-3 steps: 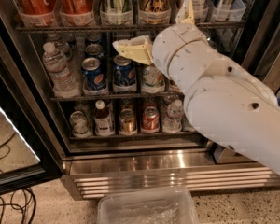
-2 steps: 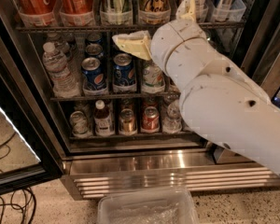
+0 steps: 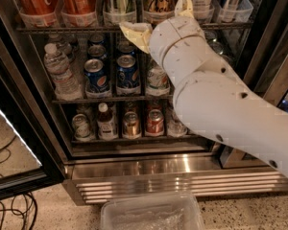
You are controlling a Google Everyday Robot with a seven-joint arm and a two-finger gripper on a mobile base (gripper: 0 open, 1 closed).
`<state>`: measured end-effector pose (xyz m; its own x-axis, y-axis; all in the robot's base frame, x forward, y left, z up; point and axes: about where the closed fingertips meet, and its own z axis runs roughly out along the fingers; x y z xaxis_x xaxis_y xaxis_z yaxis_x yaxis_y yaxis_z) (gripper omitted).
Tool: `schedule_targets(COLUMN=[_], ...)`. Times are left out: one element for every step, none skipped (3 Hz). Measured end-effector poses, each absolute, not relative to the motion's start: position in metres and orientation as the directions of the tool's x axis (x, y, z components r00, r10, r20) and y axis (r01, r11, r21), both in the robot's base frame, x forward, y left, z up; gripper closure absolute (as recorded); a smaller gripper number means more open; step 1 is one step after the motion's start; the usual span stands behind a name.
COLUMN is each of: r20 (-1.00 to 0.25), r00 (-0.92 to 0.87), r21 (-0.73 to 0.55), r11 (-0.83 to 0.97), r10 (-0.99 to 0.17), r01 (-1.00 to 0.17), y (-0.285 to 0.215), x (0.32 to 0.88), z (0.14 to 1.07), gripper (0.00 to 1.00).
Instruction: Pick orange can from top shelf of fridge
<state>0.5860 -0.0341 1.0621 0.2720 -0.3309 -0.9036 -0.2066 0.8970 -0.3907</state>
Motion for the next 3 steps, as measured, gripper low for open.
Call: schedule_targets(r20=[-0.917,-0.919,-0.916], r00=[0.275,0.297,0.322], r21=[-0.347,-0.318,-0.297], r11=[0.917,0.933,0.945], r10=[-0.288,-0.259,-0.241], r01=[-0.195,-0.169,-0.137], y=[-0.036,-0.040,-0.046], x=[0.599,0.609,0.615], z=[1.061,1.066,1.073], gripper=[0.20,0.20,0.22])
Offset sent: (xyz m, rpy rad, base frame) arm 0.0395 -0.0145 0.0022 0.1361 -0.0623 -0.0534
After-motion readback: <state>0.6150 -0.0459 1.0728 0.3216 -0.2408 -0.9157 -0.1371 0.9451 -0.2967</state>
